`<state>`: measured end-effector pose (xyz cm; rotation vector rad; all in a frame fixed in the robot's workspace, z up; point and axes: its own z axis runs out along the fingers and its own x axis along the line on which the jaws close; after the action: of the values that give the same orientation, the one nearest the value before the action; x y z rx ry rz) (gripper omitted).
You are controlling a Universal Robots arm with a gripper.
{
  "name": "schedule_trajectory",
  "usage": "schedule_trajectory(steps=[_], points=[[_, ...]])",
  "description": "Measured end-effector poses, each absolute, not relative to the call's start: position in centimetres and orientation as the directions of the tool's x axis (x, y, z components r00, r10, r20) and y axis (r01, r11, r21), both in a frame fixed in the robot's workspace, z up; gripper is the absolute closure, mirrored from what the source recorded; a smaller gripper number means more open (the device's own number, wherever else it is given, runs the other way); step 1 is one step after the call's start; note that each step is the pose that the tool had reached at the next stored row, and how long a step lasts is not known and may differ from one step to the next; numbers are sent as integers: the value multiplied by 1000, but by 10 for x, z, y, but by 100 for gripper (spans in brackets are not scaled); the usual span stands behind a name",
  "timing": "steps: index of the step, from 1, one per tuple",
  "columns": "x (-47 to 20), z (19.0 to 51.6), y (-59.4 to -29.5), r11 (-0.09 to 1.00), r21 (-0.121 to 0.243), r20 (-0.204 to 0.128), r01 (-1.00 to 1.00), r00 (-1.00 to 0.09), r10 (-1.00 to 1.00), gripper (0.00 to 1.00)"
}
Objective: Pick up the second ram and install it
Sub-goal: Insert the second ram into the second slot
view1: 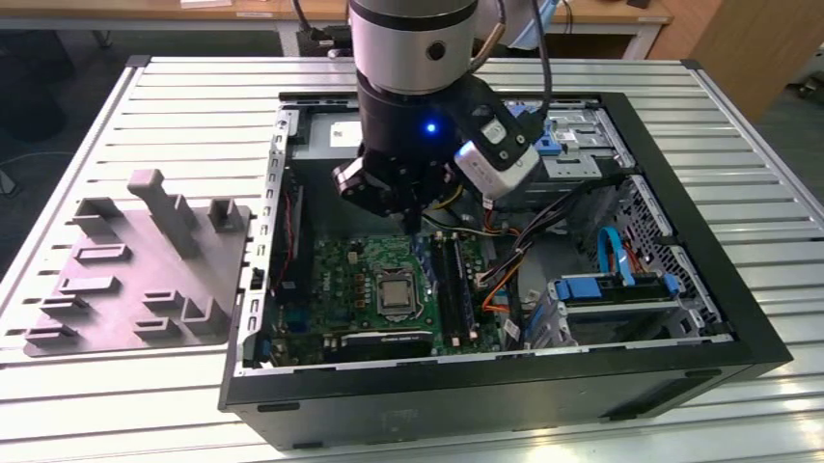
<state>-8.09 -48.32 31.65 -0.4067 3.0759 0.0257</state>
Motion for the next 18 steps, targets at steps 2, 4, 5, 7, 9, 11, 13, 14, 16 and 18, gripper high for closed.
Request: schedule_trajectory(steps=[2,4,5,7,9,11,13,14,16,18], points=[[-81,316,-483,974,11,-41,-224,-974,-224,87],[-81,315,-483,982,11,-41,-189,-981,-189,87],[-81,315,-483,985,11,-41,-171,-984,-171,87],[-81,314,-483,991,11,-41,-136,-990,-135,87],[-81,314,-483,995,11,-41,-99,-994,-98,87],[-81,313,-483,998,11,-41,-63,-997,-62,87],[-81,312,-483,1000,11,-41,-27,-999,-26,87],[-81,312,-483,1000,11,-41,-14,-999,-14,87],[-81,312,-483,1000,11,-41,-12,-999,-12,87],[-81,312,-483,1000,11,-41,-12,-999,-12,87]])
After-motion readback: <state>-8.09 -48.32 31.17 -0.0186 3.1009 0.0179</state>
